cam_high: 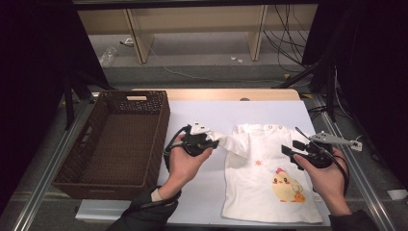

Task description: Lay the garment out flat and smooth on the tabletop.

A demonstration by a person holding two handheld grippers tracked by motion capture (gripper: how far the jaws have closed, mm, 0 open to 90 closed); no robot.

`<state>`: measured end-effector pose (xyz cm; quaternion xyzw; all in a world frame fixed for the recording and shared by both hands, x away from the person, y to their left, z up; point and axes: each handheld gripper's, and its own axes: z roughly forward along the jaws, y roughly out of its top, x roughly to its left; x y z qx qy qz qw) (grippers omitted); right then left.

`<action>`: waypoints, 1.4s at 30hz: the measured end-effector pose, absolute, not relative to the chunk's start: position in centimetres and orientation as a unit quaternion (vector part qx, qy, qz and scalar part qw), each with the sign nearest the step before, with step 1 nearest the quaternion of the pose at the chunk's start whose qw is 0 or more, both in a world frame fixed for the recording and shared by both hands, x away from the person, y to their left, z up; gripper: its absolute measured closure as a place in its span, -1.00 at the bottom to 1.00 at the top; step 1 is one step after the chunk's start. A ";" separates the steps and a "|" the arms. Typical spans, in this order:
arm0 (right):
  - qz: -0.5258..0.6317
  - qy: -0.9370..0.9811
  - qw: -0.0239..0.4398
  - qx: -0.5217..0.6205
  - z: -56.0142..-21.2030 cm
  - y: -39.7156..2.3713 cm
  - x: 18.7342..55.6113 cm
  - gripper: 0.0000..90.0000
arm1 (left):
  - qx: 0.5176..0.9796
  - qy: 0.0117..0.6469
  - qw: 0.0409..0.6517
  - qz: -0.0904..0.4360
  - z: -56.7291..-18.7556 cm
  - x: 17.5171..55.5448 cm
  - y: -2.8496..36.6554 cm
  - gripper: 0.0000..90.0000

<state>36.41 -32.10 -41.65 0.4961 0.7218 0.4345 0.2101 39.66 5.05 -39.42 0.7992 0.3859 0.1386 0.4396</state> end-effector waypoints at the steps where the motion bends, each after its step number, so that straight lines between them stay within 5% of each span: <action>1: 0.432 0.722 0.211 0.498 -41.7 -32.3 36.3 0.01 | 0.798 0.390 0.436 0.143 -39.2 39.7 5.6 0.88; 25: 0.415 0.729 0.207 0.504 -42.6 -33.3 35.9 -0.05 | 0.763 0.465 0.404 0.195 -38.3 41.0 13.4 0.87; 42: 0.416 0.729 0.203 0.505 -42.7 -33.4 36.0 -0.06 | 0.735 0.487 0.417 0.221 -36.8 41.5 14.8 0.81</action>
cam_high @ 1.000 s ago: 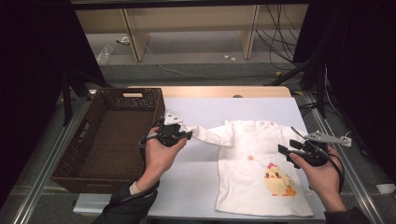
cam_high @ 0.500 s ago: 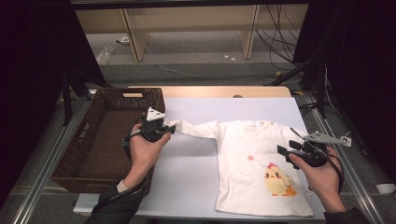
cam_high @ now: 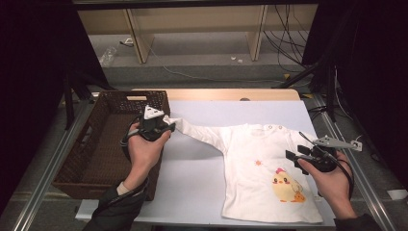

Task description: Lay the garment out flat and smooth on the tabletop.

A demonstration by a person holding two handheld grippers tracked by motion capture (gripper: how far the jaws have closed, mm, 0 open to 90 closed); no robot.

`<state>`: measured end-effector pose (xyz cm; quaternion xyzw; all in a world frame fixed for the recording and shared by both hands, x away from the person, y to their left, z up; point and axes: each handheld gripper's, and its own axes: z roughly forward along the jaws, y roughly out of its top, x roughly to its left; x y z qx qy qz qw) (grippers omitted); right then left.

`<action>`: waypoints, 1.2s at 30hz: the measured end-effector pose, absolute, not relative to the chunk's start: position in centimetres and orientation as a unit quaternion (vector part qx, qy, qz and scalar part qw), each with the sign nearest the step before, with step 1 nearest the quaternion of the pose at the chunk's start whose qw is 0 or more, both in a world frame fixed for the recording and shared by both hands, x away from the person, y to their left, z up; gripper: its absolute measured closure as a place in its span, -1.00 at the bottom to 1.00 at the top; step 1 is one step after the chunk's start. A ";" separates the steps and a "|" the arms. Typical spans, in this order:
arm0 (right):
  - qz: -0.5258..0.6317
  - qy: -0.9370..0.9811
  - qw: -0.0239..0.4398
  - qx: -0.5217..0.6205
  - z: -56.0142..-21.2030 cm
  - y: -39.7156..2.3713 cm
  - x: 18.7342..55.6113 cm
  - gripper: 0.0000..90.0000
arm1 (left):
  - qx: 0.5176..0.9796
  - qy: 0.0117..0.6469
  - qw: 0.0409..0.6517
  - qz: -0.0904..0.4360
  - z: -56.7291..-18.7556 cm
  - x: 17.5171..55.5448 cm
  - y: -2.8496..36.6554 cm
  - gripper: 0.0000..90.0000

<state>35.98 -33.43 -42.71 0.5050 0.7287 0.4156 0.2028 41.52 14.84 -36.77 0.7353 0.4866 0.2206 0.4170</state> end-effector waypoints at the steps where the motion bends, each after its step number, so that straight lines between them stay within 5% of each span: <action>1: 0.416 0.728 0.203 0.505 -42.7 -33.4 36.0 -0.06 | 0.732 0.488 0.420 0.224 -36.6 41.6 15.0 0.79; 15: 0.416 0.725 0.205 0.509 -42.7 -33.6 36.0 -0.06 | 0.683 0.500 0.457 0.272 -34.9 40.5 17.1 0.47; 30: 0.406 0.734 0.200 0.507 -43.2 -33.8 36.3 -0.16 | 0.759 0.427 0.464 0.162 -39.3 38.3 11.0 -0.13; 36: 0.404 0.736 0.205 0.502 -43.7 -34.0 36.6 -0.23 | 0.779 0.402 0.455 0.156 -41.4 38.1 9.6 -0.34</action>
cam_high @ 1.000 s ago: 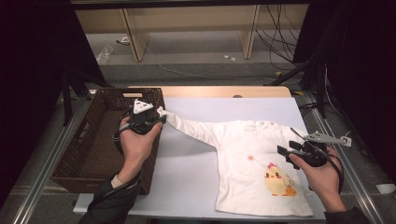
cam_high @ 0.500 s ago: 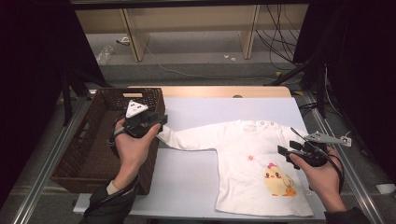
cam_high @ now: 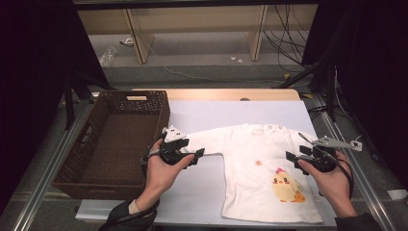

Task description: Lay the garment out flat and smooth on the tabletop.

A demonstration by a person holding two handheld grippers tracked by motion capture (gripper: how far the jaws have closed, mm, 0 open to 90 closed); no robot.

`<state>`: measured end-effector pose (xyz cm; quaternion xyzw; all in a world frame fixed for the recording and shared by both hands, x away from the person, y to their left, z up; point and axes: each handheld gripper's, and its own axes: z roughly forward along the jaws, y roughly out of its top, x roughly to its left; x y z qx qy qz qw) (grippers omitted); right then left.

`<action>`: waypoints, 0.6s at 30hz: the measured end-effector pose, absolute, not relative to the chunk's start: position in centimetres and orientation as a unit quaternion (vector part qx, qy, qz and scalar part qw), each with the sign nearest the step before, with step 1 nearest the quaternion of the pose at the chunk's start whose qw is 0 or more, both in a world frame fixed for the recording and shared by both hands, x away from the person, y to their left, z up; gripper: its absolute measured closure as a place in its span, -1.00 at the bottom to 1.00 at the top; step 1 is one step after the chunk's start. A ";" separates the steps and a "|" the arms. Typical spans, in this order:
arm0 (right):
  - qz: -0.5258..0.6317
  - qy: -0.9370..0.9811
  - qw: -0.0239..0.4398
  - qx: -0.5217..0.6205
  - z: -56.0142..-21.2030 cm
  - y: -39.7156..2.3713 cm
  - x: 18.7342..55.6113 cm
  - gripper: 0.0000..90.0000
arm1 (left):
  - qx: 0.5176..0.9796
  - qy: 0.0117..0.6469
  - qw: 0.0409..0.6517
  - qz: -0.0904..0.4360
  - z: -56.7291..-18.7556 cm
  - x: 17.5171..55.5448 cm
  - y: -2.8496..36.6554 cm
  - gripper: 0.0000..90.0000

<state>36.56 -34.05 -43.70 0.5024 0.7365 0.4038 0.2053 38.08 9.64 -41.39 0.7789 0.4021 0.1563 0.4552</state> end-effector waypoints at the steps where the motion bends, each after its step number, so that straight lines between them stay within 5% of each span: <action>1: 0.405 0.736 0.205 0.503 -43.8 -34.1 36.6 -0.24 | 0.781 0.400 0.454 0.156 -41.5 38.1 9.6 -0.38; 7: 0.405 0.738 0.211 0.497 -44.2 -34.4 37.0 -0.32 | 0.788 0.396 0.449 0.145 -42.5 37.6 9.4 -0.66; 18: 0.423 0.737 0.226 0.476 -43.5 -35.1 37.0 -0.40 | 0.806 0.373 0.443 0.121 -44.7 35.7 8.7 -0.87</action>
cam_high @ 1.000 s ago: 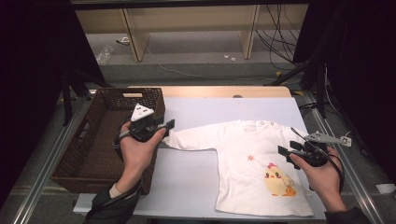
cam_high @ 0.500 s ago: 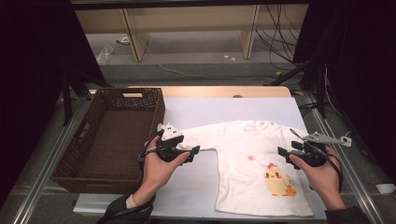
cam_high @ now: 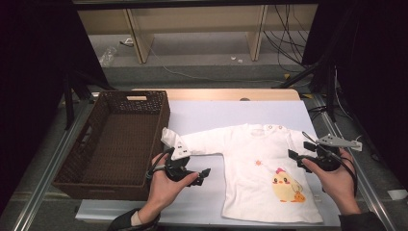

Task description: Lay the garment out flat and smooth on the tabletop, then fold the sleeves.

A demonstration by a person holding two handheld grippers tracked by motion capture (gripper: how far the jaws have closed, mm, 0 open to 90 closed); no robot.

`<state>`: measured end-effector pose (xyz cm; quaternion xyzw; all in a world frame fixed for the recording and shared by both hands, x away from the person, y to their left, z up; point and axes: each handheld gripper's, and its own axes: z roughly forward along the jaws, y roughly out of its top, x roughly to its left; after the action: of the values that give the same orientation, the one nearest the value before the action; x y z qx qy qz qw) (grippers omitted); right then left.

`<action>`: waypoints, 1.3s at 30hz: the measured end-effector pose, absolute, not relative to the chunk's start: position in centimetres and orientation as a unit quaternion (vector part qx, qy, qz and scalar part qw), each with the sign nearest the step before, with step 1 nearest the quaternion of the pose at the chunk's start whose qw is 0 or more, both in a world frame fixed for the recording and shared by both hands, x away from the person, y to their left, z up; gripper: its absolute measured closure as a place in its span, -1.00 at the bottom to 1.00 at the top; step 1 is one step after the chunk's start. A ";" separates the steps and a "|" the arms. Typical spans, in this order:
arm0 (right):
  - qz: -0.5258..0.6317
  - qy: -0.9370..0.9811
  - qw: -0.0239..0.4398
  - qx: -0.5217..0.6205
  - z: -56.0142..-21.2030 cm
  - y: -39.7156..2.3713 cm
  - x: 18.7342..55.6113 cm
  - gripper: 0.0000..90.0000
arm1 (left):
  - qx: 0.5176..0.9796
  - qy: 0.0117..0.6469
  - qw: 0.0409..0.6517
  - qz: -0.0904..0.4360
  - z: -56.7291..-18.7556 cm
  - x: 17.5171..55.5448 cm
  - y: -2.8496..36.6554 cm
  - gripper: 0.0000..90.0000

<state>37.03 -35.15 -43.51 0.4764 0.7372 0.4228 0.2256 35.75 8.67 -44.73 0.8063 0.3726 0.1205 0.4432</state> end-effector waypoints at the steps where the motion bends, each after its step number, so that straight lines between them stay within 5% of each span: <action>1: 0.421 0.737 0.226 0.478 -43.4 -35.3 37.1 -0.39 | 0.807 0.372 0.443 0.120 -44.8 35.8 8.6 -0.87; 39: 0.401 0.730 0.242 0.498 -42.9 -37.1 38.3 -0.43 | 0.805 0.387 0.433 0.122 -45.4 35.9 9.0 -0.82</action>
<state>38.30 -37.13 -42.86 0.4977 0.7304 0.4005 0.2415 35.92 9.03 -45.40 0.8048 0.3873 0.1221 0.4329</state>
